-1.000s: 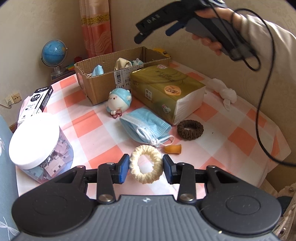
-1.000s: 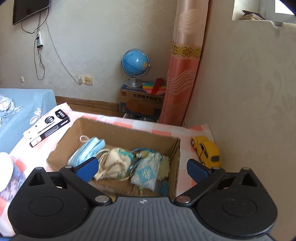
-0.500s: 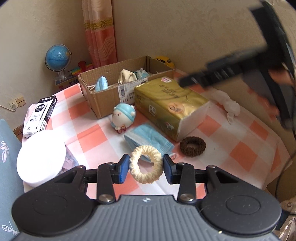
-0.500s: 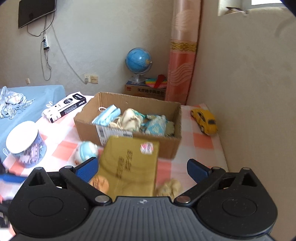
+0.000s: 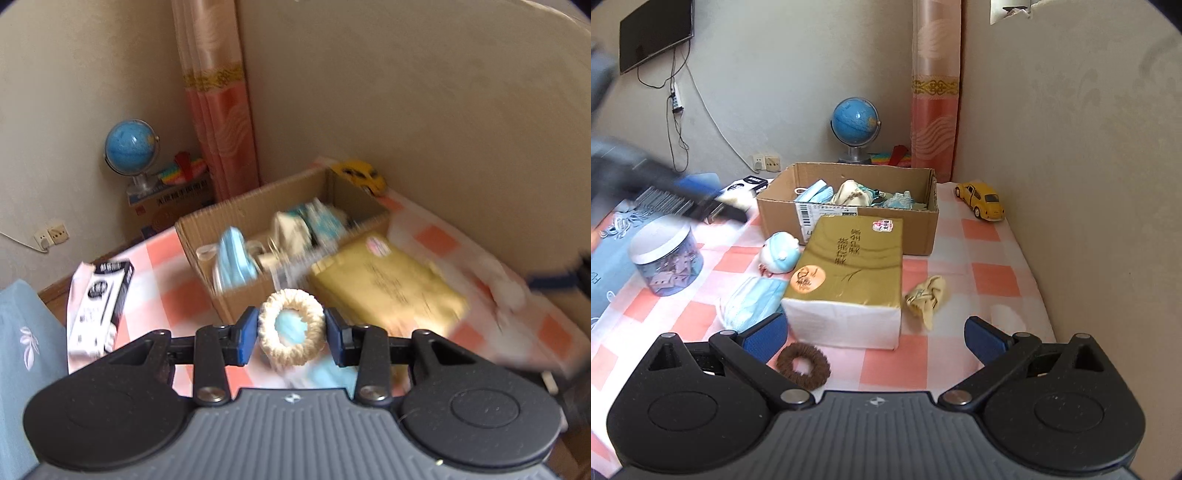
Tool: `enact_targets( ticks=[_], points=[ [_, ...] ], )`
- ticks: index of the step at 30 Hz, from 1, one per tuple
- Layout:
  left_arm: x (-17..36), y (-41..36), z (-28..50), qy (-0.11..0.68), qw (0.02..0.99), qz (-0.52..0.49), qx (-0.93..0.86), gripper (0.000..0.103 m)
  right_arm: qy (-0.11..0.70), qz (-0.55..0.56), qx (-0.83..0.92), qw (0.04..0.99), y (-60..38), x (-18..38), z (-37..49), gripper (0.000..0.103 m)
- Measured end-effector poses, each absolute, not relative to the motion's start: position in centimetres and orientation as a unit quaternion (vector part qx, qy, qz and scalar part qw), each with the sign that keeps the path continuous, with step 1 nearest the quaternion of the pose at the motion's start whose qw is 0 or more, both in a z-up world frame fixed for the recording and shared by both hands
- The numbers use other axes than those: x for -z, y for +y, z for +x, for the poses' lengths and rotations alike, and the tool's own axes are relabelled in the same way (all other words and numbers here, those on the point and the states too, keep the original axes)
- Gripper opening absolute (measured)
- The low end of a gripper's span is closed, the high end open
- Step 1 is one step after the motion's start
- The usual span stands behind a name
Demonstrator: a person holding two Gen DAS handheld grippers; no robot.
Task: Organize soft objects
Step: 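Carry the cream knitted ring over the box with the left tool and release it, then withdraw both tools from the box back over the table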
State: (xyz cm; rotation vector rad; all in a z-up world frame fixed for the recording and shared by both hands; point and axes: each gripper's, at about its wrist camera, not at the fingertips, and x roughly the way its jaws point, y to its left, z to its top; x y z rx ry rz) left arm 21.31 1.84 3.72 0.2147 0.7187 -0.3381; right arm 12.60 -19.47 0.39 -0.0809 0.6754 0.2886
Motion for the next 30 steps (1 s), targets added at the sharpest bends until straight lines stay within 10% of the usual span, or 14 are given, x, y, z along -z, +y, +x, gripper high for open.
enact_targets(
  ticks=[10,14,30],
  points=[
    [-3.7,0.9,29.4,0.348,0.925,0.108,0.107,0.043,0.330,-0.038,-0.126,0.935,-20.9,-0.5,11.6,0.103],
    [-3.2,1.1,29.6,0.341,0.931,0.110,0.077,0.094,0.329,-0.032,-0.122,0.936,-21.4,-0.4,11.6,0.103],
    [-3.5,1.0,21.0,0.332,0.935,0.092,0.083,0.096,0.328,-0.026,-0.123,0.936,-22.2,-0.1,11.2,0.103]
  ],
)
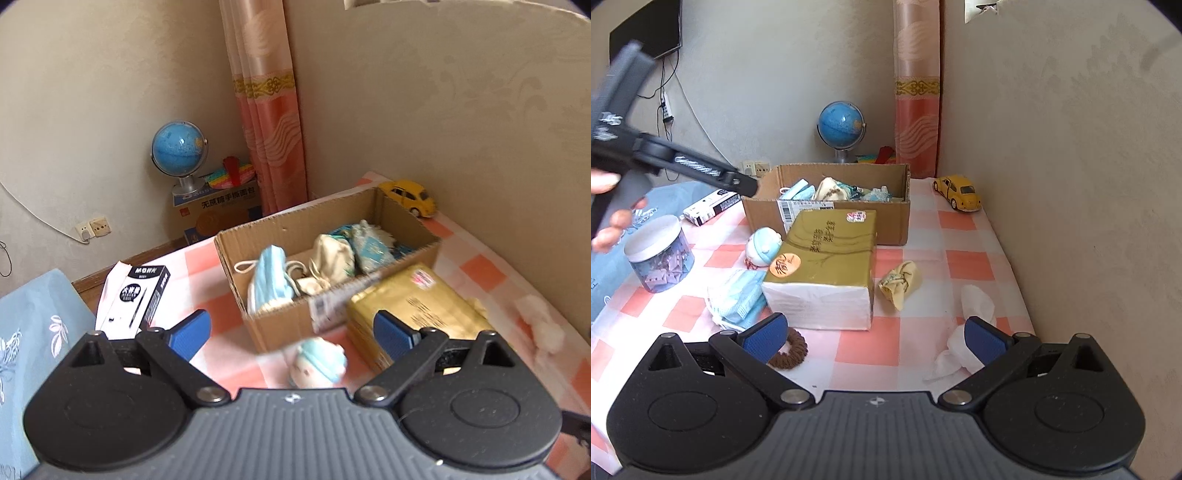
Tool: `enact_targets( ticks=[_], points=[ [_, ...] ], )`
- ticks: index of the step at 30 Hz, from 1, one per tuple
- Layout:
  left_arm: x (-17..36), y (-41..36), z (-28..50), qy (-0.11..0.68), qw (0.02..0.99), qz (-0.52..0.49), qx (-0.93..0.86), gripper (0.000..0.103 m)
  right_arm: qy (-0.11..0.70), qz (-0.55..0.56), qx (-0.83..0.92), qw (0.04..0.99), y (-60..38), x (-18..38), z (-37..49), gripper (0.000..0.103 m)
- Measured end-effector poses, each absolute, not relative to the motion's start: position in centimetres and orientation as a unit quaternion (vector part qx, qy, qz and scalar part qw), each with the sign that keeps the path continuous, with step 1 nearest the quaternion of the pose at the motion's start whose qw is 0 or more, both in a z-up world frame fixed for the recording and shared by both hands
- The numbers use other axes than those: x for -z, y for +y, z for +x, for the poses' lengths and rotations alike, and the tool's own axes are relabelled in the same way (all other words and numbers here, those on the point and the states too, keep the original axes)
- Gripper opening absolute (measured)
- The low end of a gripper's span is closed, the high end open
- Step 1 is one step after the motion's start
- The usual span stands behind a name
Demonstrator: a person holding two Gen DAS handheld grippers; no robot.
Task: Organize soft objects
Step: 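Withdraw both tools from the box back over the table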
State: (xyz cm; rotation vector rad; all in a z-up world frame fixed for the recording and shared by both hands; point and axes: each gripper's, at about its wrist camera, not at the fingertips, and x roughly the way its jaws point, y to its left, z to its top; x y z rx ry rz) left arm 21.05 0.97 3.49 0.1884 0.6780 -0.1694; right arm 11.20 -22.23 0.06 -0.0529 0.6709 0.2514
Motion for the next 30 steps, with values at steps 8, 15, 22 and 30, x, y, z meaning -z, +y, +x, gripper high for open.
enact_targets(
  ticks=[8,15,22,30],
  points=[
    [-2.2,0.5,16.0,0.315,0.944,0.067,0.068,0.101,0.345,-0.027,-0.110,0.932,-23.6,1.7,10.9,0.103],
    [0.2,0.9,15.2,0.345,0.937,0.043,0.049,0.101,0.354,-0.025,-0.109,0.929,-23.9,2.6,11.0,0.103],
    [1.8,1.3,14.4,0.365,0.929,0.032,0.052,0.101,0.365,-0.053,-0.145,0.918,-21.8,3.7,11.4,0.103],
    [2.1,2.0,13.9,0.360,0.930,0.048,0.049,0.101,0.363,-0.091,-0.187,0.908,-18.2,4.4,13.3,0.103]
  ],
)
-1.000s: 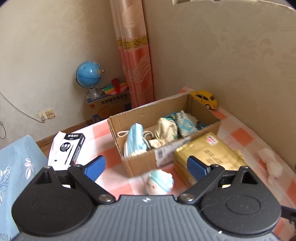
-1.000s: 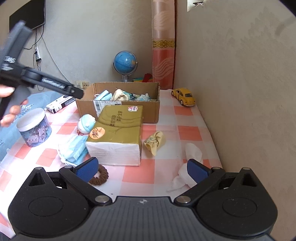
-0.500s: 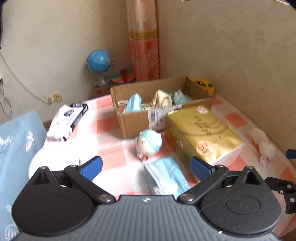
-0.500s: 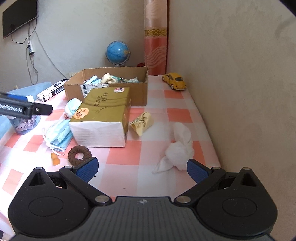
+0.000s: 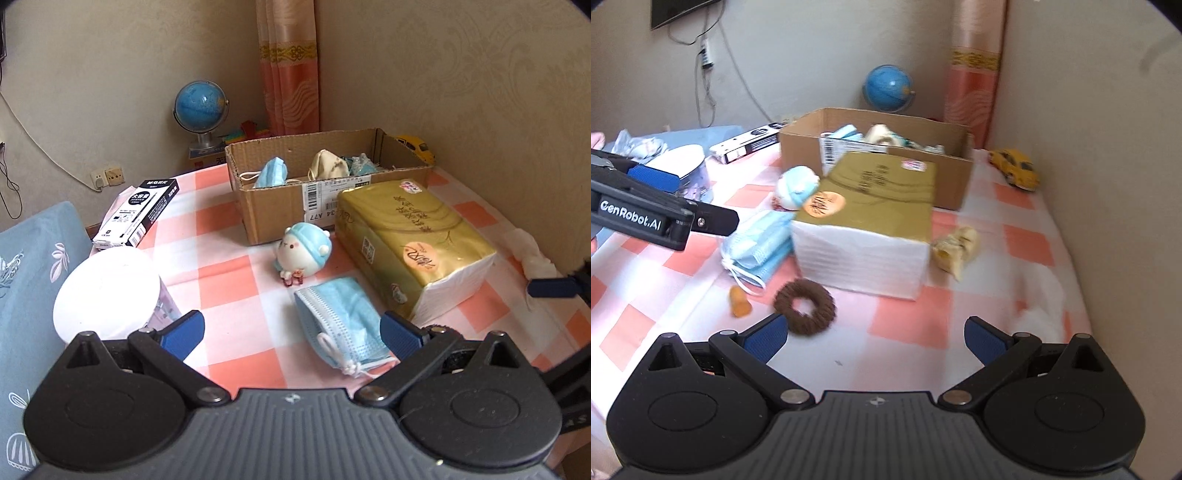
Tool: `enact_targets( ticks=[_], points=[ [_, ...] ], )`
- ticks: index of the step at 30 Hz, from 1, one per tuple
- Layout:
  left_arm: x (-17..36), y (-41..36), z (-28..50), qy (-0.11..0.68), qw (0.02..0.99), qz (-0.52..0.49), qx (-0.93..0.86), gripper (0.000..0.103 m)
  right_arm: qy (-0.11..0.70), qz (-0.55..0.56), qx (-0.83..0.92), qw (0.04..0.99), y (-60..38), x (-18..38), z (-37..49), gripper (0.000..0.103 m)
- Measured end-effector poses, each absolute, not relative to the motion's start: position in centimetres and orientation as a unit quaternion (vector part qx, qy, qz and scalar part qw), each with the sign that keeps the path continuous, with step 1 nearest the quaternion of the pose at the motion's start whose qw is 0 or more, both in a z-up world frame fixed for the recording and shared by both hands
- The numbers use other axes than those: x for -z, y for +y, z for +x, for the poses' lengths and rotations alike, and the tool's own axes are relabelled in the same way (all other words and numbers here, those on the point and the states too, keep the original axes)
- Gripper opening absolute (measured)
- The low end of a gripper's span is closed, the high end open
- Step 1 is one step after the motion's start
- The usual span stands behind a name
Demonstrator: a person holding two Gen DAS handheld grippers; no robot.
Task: Organize soft objects
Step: 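Withdraw both tools from the box back over the table, then move the right tool to the brown hair tie while the left approaches the orange earplug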
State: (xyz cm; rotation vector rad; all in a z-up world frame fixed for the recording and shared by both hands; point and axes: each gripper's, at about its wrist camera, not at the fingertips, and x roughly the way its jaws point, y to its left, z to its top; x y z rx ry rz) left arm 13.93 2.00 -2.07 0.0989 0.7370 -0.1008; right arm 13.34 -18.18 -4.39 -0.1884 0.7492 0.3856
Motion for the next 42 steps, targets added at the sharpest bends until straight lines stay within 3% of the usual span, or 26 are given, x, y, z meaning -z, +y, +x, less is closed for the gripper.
enact_targets(
  ticks=[11,42],
  points=[
    [2.5,3.6,14.2,0.362,0.930,0.030,0.052,0.101,0.378,-0.109,-0.190,0.899,-14.8,6.2,16.0,0.103],
    [4.4,-0.3,16.5,0.376,0.921,0.046,0.092,0.098,0.363,-0.072,-0.164,0.914,-17.7,7.2,14.7,0.103]
  ],
)
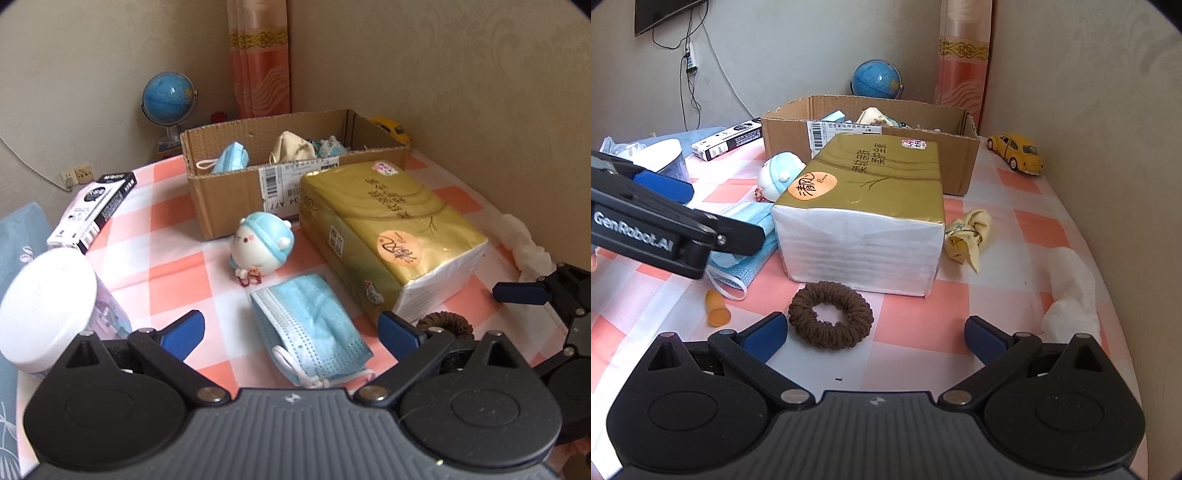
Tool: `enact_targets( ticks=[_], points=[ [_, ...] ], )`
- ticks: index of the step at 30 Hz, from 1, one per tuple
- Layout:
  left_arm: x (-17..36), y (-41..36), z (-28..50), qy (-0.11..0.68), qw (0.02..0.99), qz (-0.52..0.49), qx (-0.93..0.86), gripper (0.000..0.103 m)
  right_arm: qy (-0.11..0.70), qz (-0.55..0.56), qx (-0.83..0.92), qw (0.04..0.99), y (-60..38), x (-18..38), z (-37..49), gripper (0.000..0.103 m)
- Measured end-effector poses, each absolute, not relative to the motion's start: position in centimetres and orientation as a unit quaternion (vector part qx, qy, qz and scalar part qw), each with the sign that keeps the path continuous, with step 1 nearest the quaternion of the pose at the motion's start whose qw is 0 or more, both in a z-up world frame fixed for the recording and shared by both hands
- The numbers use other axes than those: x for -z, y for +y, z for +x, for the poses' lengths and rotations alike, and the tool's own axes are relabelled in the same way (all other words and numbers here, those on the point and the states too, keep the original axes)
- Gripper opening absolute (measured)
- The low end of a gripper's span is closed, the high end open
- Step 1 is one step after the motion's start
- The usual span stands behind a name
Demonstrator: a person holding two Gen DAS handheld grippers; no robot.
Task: Organize soft objects
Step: 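Move the right tool to the brown hair tie while the left approaches the orange earplug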
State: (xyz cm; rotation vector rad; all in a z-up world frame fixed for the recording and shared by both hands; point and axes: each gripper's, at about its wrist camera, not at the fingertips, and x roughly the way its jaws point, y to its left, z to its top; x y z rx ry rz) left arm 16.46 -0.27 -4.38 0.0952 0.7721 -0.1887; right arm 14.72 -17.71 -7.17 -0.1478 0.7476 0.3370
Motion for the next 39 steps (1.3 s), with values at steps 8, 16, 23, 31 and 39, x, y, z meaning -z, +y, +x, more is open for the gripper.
enact_targets(
  ticks=[8,16,23,31,39],
  points=[
    [4.6,-0.2,16.5,0.381,0.919,0.040,0.095,0.094,0.363,-0.072,-0.164,0.914,-17.7,7.1,14.7,0.103],
    [4.2,0.1,15.1,0.385,0.916,0.042,0.106,0.089,0.364,-0.073,-0.167,0.913,-17.7,7.1,14.8,0.103],
    [4.3,0.3,11.9,0.396,0.903,0.061,0.154,0.064,0.362,-0.076,-0.176,0.912,-17.9,7.1,14.6,0.103],
    [5.6,-0.7,11.7,0.409,0.893,0.046,0.184,0.048,0.365,-0.085,-0.195,0.906,-18.2,7.0,14.6,0.103],
    [6.0,-1.0,12.1,0.389,0.900,0.056,0.188,0.033,0.364,-0.086,-0.202,0.905,-18.9,7.1,14.5,0.103]
  ],
)
